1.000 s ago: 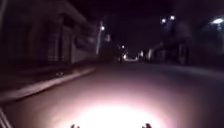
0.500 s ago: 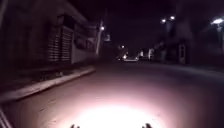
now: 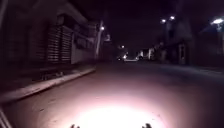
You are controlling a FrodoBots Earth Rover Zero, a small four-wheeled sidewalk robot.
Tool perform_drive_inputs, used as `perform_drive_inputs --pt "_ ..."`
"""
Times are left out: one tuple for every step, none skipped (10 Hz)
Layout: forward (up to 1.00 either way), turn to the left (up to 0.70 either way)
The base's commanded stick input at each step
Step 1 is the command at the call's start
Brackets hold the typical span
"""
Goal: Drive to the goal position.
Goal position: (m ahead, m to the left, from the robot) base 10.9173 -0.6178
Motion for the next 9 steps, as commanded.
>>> perform_drive_inputs --pt "0.5 0.0" --pt "0.5 0.0" --pt "0.5 0.0" --pt "0.5 0.0" --pt "0.5 0.0" --pt "0.5 0.0" --pt "0.5 0.0" --pt "0.5 0.0" --pt "0.5 0.0"
